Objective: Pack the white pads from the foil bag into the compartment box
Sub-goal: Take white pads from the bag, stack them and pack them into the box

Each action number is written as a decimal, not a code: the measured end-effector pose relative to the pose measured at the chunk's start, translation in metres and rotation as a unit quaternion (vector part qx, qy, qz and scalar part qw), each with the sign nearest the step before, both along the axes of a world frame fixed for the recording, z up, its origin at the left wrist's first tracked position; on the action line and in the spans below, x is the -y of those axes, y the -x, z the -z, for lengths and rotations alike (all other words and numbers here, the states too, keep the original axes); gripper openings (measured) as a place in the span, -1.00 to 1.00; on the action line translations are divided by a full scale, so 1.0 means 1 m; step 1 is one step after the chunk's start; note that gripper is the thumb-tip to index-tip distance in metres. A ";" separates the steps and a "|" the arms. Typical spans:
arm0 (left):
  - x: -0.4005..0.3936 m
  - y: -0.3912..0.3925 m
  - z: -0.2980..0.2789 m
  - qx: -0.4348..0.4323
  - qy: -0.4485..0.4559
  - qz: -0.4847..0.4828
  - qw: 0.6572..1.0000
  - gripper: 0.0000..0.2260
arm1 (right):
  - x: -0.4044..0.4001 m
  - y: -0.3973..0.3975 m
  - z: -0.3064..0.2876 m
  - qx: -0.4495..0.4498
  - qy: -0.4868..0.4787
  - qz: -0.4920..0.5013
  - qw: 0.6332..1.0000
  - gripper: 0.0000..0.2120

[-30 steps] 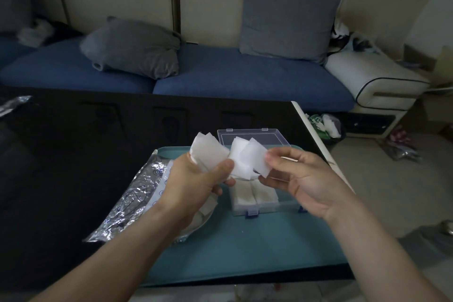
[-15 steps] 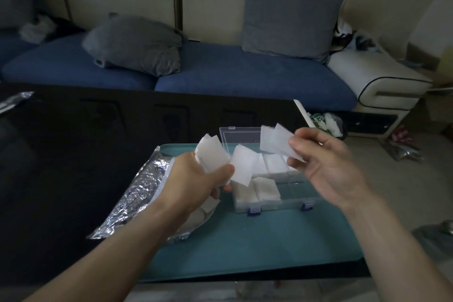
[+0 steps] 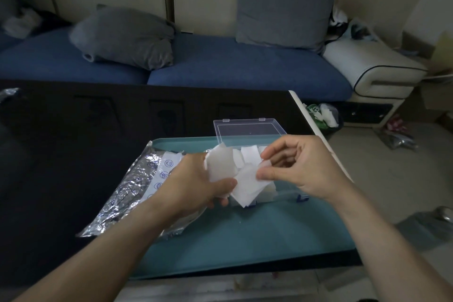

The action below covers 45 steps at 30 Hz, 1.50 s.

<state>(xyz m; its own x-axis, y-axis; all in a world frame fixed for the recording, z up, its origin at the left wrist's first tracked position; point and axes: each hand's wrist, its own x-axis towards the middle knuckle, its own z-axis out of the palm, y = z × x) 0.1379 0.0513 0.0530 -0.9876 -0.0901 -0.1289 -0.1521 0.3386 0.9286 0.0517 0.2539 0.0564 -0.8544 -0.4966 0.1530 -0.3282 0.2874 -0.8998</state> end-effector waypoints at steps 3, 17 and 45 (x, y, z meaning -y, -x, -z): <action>-0.001 -0.001 0.001 0.004 -0.008 0.018 1.000 -0.87 | 0.002 0.001 0.003 -0.009 0.003 0.012 1.000 -0.66; 0.005 0.002 0.011 0.036 -0.178 0.030 0.983 -0.91 | 0.005 0.005 0.010 0.049 0.050 -0.003 0.998 -0.70; -0.006 0.000 0.007 0.009 -0.090 -0.001 0.996 -0.91 | -0.004 0.003 0.005 0.091 -0.008 -0.026 0.995 -0.62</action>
<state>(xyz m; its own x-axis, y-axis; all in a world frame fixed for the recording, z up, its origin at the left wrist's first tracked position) 0.1376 0.0574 0.0462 -0.9847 -0.0655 -0.1612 -0.1701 0.1657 0.9714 0.0482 0.2579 0.0512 -0.8401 -0.5423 -0.0106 -0.1742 0.2882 -0.9416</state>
